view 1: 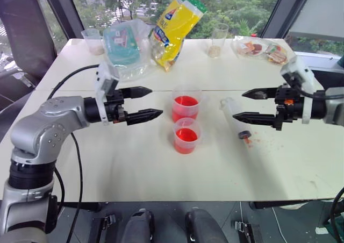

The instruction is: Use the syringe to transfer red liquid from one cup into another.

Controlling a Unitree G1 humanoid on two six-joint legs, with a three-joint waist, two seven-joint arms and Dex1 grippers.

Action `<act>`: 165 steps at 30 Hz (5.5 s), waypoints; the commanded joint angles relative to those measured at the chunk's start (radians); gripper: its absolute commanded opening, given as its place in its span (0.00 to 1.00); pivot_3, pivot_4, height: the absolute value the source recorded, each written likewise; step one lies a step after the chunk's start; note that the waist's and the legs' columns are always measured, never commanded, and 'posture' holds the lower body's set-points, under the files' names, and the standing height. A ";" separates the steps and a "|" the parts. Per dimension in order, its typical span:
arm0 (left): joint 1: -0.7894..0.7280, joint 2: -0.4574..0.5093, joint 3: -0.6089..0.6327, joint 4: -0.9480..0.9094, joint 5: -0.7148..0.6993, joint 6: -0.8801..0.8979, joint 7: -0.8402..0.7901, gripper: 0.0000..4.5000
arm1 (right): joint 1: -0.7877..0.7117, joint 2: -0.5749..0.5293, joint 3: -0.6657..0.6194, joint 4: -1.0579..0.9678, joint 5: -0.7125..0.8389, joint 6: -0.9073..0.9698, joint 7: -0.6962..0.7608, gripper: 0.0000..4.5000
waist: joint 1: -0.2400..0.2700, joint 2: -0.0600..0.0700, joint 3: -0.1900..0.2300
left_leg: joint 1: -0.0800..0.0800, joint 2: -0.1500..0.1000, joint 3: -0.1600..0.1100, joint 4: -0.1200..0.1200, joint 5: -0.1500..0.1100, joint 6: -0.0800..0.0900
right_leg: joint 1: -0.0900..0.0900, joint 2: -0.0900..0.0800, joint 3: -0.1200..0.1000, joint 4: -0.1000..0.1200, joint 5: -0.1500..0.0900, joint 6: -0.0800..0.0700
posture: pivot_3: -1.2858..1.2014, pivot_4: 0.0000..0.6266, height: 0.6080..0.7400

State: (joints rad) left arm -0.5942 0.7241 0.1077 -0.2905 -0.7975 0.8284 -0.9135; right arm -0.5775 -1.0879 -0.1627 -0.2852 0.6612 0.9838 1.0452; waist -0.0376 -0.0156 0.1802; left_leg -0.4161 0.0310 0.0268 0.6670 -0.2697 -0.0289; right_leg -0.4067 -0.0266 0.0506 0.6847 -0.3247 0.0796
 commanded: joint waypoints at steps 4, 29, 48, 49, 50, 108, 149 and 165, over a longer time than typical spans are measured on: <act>-0.023 0.005 0.024 -0.019 -0.018 -0.006 0.000 1.00 | -0.004 -0.026 -0.042 -0.025 0.015 -0.015 0.002 0.99 | 0.000 0.000 0.000 | 0.000 0.000 0.000 0.000 0.000 0.000 | 0.000 0.000 0.000 0.000 0.000 0.000 | 0.52 0.24 1.00; -0.022 -0.004 0.010 -0.018 -0.008 -0.029 0.001 1.00 | -0.145 0.054 0.156 0.132 -0.093 0.211 -0.216 0.99 | -0.005 0.000 0.000 | 0.001 0.000 0.001 0.000 0.000 0.000 | 0.000 0.000 0.001 0.001 0.000 0.000 | 0.52 0.24 1.00; 0.014 -0.033 0.019 -0.064 -0.004 -0.043 0.056 1.00 | -0.435 0.389 0.457 0.814 -0.465 0.067 -0.357 0.99 | -0.004 0.000 0.000 | 0.001 0.000 0.001 0.000 0.000 0.000 | 0.000 0.000 0.001 0.001 0.000 0.000 | 0.52 0.24 1.00; 0.016 -0.031 0.021 -0.067 -0.003 -0.043 0.060 1.00 | -0.438 0.395 0.466 0.831 -0.479 0.052 -0.348 0.99 | -0.005 0.000 0.000 | 0.001 0.000 0.001 0.000 0.000 0.000 | 0.000 0.000 0.001 0.001 0.000 0.000 | 0.52 0.24 1.00; 0.019 -0.029 0.022 -0.068 -0.003 -0.044 0.061 1.00 | -0.441 0.399 0.476 0.843 -0.493 0.037 -0.337 0.99 | -0.004 0.000 0.000 | 0.001 0.000 0.001 0.000 0.000 0.000 | 0.000 0.000 0.001 0.001 0.000 0.000 | 0.52 0.24 1.00; -0.415 -0.300 -0.140 0.438 0.271 -0.255 -0.013 1.00 | -0.037 1.036 0.137 0.539 -0.386 -1.070 -0.501 0.32 | -0.008 0.000 0.000 | 0.003 0.000 0.001 0.000 0.003 -0.005 | -0.001 0.001 0.000 0.006 0.000 0.000 | 0.52 0.24 1.00; -0.602 -0.403 -0.067 0.668 0.332 -0.353 -0.053 0.01 | -0.029 0.999 0.222 0.540 -0.408 -0.955 -0.411 0.32 | -0.007 0.000 -0.001 | 0.007 0.000 0.001 0.000 0.003 -0.005 | 0.002 0.002 0.001 0.008 0.000 0.000 | 0.52 0.24 1.00; -0.654 -0.369 -0.030 0.709 0.331 -0.399 -0.031 0.01 | -0.018 0.999 0.230 0.536 -0.408 -0.937 -0.401 0.32 | -0.007 0.000 0.000 | 0.007 0.000 0.001 0.000 0.003 -0.005 | 0.002 0.002 0.001 0.008 0.000 0.000 | 0.52 0.24 1.00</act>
State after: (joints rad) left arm -1.1488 0.3252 -0.0141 0.4626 -0.4569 0.5167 -0.9856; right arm -0.6308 -0.0976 -0.0059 0.2395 0.2682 0.0150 0.5927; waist -0.0445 -0.0160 0.1797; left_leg -0.4093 0.0311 0.0279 0.6666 -0.2666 -0.0341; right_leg -0.4049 -0.0251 0.0514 0.6923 -0.3246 0.0796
